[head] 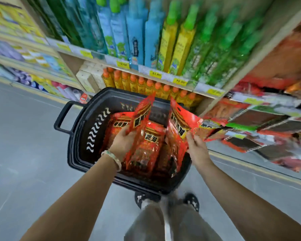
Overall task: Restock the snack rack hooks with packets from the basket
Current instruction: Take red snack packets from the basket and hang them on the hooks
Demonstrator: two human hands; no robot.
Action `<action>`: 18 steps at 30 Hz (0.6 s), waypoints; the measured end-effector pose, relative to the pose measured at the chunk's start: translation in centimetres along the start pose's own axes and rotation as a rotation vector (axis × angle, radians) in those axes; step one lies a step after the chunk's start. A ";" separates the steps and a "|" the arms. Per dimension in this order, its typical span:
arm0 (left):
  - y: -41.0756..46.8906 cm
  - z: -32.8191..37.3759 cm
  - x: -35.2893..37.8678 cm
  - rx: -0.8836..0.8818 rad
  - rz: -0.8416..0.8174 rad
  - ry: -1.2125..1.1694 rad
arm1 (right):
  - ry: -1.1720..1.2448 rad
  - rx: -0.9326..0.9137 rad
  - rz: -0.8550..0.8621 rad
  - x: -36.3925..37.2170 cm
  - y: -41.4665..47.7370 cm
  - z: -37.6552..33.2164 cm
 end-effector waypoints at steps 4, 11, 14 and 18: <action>-3.2 5.4 3.7 0.192 0.057 0.123 | 0.020 -0.253 0.144 -7.7 -3.2 -3.4; -11.6 15.5 15.5 0.666 -0.054 0.280 | 0.099 -0.536 0.359 -26.2 -7.8 -4.3; -15.1 18.8 21.0 0.857 -0.041 0.249 | 0.054 -0.627 0.446 -34.6 -9.7 -4.1; -18.1 22.7 28.2 0.942 -0.048 0.156 | 0.019 -0.700 0.554 -44.8 -11.9 -4.4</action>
Point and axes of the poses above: each hand's wrist, its own y-axis towards the middle knuckle, its own x-axis out of the palm, z = x × y, the point moved 5 cm from there along y, towards the middle knuckle, and after that the axes turned 9 degrees about x, right-handed, at the moved point
